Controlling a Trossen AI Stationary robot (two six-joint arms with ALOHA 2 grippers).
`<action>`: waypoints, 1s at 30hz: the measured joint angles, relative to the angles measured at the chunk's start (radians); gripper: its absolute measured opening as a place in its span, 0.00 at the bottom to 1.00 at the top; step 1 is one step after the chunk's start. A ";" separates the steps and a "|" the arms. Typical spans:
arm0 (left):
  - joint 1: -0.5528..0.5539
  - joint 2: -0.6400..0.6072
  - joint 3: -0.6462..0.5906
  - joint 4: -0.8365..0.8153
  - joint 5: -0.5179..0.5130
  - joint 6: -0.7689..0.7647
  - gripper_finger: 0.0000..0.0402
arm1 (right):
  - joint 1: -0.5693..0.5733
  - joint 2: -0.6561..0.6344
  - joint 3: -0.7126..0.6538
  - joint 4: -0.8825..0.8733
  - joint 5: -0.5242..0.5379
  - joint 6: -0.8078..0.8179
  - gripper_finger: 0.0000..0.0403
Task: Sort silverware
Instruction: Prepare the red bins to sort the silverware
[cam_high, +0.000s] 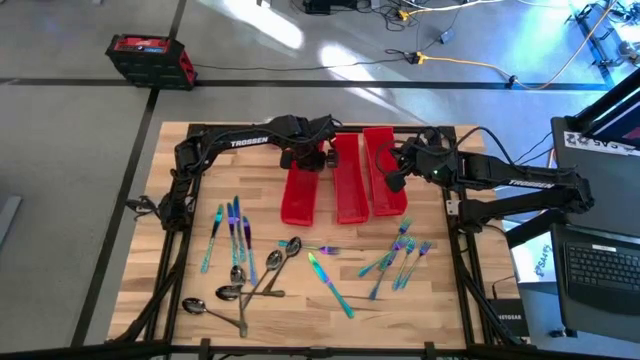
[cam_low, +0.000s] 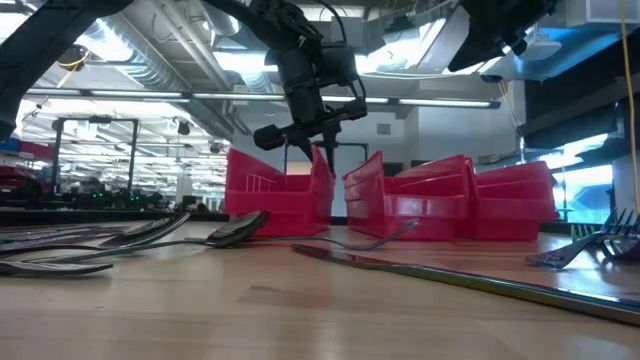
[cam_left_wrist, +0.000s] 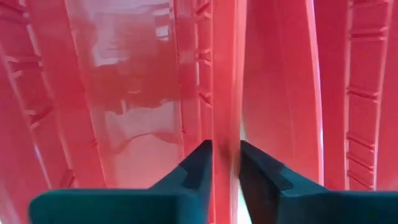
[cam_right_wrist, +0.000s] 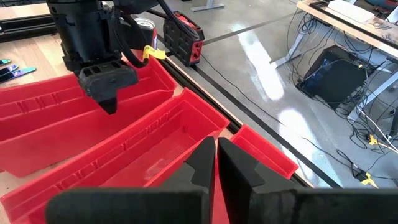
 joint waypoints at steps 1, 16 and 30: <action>0.000 0.000 0.000 0.000 -0.006 -0.003 0.22 | 0.000 0.000 0.000 0.000 0.000 0.000 0.01; 0.000 -0.012 0.000 0.002 -0.018 0.024 0.38 | 0.000 0.000 0.000 0.000 0.000 0.000 0.01; 0.010 -0.148 0.000 -0.052 0.135 0.184 0.38 | 0.000 0.000 0.000 0.000 0.000 0.000 0.01</action>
